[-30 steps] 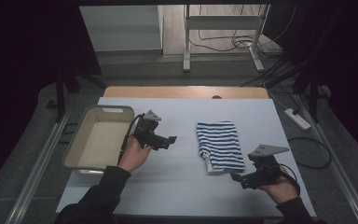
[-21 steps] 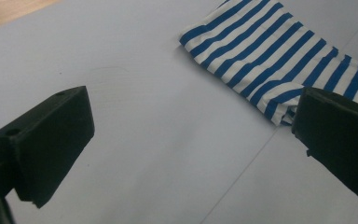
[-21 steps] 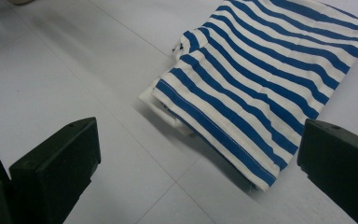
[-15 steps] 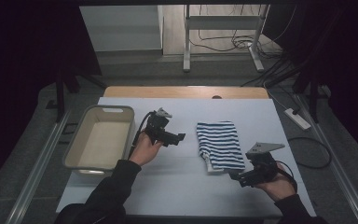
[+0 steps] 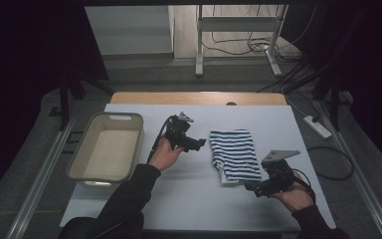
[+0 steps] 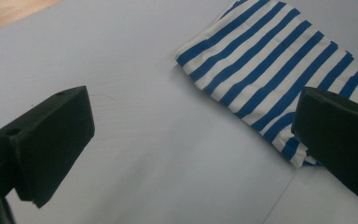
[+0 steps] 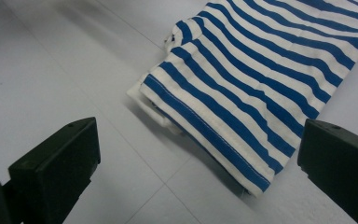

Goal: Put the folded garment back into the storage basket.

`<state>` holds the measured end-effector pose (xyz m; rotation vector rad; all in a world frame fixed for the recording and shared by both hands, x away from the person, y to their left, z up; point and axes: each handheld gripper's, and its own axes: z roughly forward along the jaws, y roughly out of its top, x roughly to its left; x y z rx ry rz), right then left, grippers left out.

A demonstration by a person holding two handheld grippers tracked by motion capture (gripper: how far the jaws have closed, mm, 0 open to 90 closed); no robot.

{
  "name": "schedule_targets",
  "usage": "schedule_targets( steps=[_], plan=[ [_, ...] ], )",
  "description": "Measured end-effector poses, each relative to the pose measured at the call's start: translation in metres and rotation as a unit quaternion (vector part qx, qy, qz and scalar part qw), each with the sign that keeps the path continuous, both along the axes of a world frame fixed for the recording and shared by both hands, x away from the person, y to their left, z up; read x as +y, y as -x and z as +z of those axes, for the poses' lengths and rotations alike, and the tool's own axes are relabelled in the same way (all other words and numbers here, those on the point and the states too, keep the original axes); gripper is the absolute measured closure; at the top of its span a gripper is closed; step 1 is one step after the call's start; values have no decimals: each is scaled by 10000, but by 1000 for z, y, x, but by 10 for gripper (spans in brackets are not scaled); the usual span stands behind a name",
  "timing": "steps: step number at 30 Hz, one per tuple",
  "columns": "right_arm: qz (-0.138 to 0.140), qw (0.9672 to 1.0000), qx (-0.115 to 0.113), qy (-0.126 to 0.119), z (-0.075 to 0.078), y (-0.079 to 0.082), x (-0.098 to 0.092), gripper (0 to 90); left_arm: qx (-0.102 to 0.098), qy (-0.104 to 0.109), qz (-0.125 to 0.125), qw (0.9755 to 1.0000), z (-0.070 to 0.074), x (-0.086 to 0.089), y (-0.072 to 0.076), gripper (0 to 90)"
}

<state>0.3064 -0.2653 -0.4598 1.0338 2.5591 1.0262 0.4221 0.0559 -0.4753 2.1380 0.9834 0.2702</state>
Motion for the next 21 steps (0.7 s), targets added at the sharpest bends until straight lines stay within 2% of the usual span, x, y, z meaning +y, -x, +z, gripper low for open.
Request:
schedule_targets(
  steps=[5, 8, 14, 21],
  plan=[
    [-48, 10000, 5, 38, -2, -5, -2, 0, 46, -94, -12, 9999, -3, -8, -7, 0],
    [-42, 9999, 2, 121, -4, -8, -2, 0, 101, -66, -69, 9999, -5, -12, -12, 0],
    [127, 9994, 52, 321, -9, -11, 0, 0, 145, -131, -221, 9996, -11, -24, -22, 0],
    [228, 9991, 140, 328, -13, -16, 0, 0, 92, -306, -227, 9992, -18, -37, -33, 0]
  ],
)
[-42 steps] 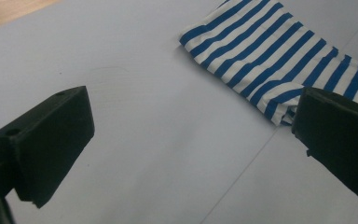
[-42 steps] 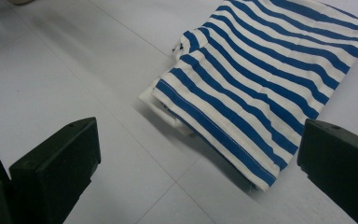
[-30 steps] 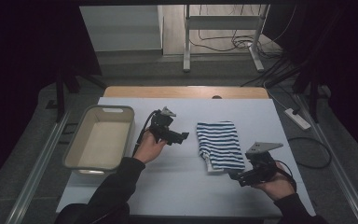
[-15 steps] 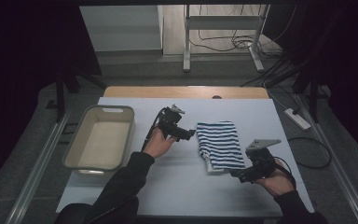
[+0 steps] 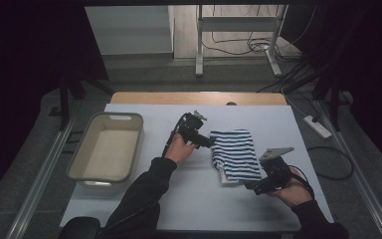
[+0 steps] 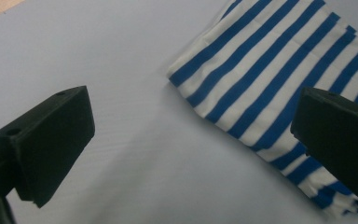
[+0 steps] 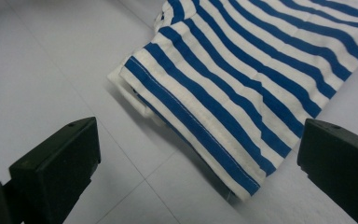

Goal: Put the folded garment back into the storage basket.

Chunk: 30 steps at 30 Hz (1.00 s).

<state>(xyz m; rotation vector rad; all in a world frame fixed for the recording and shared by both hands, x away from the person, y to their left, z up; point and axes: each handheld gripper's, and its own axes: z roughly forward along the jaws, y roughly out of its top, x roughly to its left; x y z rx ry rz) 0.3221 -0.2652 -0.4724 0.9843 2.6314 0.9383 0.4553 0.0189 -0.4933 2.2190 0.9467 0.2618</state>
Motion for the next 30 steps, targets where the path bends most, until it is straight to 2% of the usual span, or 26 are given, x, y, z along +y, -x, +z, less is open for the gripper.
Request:
schedule_targets(
  steps=[4, 7, 13, 27, 30],
  plan=[
    [90, 9999, 4, 71, -3, -1, 3, 0, 12, 9, 3, 10000, -3, -3, -5, 0],
    [269, 9995, -3, 186, -9, -3, 8, 0, -24, -22, 16, 10000, -7, -5, -10, 0],
    [412, 9983, 113, 392, -20, -9, 16, 0, -16, -47, 72, 10000, -13, -9, -18, 0],
    [627, 9968, 287, 408, -36, -27, 17, 0, 59, -178, 171, 9997, -31, -17, -33, 0],
    [670, 9960, 299, 511, -39, -29, 17, 1, 65, -290, 220, 9993, -35, -20, -35, 0]
  ],
)
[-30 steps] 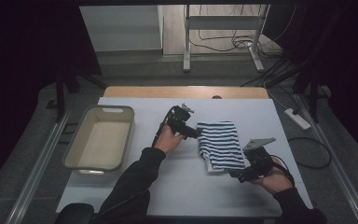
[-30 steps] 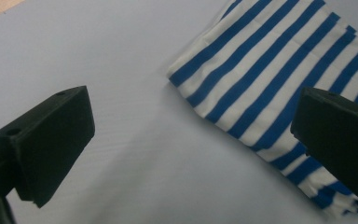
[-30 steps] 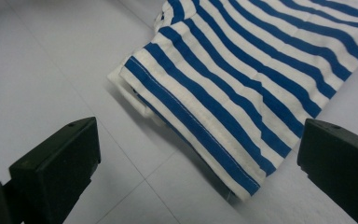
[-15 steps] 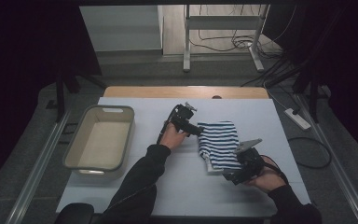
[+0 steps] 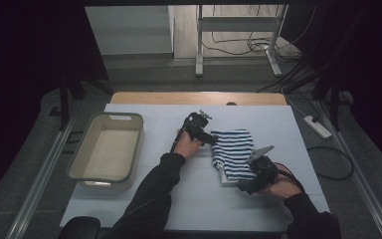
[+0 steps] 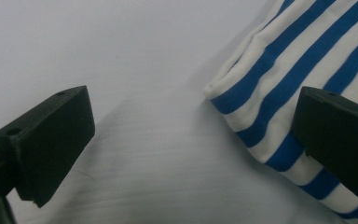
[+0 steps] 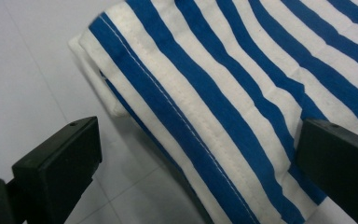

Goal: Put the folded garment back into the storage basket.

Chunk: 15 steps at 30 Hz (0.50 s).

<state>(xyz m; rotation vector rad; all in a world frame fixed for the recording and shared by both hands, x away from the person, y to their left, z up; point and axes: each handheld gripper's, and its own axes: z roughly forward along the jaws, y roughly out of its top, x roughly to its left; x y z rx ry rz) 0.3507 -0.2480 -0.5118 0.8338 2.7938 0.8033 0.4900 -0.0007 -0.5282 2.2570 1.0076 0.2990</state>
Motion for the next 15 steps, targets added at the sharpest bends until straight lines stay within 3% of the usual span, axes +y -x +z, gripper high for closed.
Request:
schedule_targets(
  steps=[3, 5, 6, 10, 15],
  plan=[
    [33, 10000, -75, 38, -2, 1, 1, 1, 1, -117, 47, 9999, -3, -2, -1, 0],
    [57, 9999, -120, 78, -2, 2, 1, 1, 54, -91, 61, 9999, -6, -2, -2, 0],
    [115, 9995, -248, 182, -4, 5, 3, 1, 94, -9, 40, 9999, -8, 0, -3, 0],
    [150, 9986, -398, 298, -6, 8, 5, 0, 3, 81, -39, 10000, -10, 4, -3, 0],
    [121, 9986, -414, 295, -6, 8, 5, 2, 14, 75, -54, 10000, -10, 4, -3, 0]
  ],
)
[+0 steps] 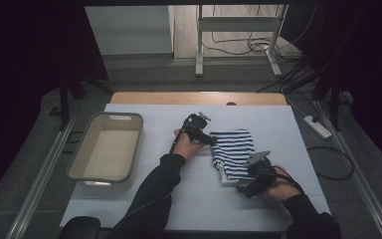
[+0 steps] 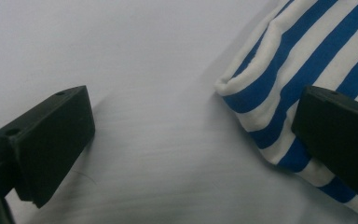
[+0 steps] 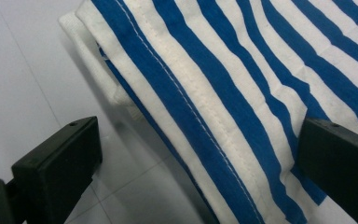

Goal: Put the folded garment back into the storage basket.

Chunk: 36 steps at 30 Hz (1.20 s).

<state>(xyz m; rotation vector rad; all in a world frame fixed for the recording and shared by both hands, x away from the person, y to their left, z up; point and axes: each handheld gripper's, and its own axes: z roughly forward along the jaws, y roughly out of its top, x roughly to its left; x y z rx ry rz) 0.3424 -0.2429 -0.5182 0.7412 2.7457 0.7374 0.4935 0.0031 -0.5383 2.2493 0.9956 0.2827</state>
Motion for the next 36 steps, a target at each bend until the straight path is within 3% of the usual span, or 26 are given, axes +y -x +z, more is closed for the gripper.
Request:
schedule_targets(
  steps=[6, 8, 10, 14, 15, 16, 20, 26, 31, 36],
  plan=[
    [-89, 9999, -62, -7, 1, 1, -1, 46, -60, 63, -155, 9998, 2, 1, 3, 67],
    [-206, 9997, -102, -79, 4, 1, -3, 169, -64, 103, -347, 9993, 5, 0, 7, 245],
    [-236, 9996, -129, -76, 6, 0, -5, 262, -41, 147, -429, 9990, 6, -2, 9, 356],
    [-336, 9992, -216, -82, 9, -3, -9, 430, 35, 201, -485, 9986, 8, -4, 11, 538],
    [-336, 9992, -216, -82, 9, -3, -9, 430, 63, 238, -484, 9985, 8, -5, 11, 538],
    [-393, 9988, -275, -43, 10, -4, -10, 529, 146, 288, -520, 9981, 9, -6, 11, 620],
    [-581, 9976, -364, 44, 12, -8, -11, 724, 327, 548, -595, 9962, 7, -6, 11, 801],
    [-701, 9973, -230, -44, 14, -11, -12, 773, 368, 653, -572, 9955, 7, -5, 10, 821],
    [-791, 9964, -23, -293, 16, -13, -15, 795, 151, 449, -574, 9972, 8, -9, 15, 827],
    [-779, 9954, 19, -565, 21, -11, -16, 798, 25, 414, -545, 9977, 9, -10, 18, 831]
  ],
)
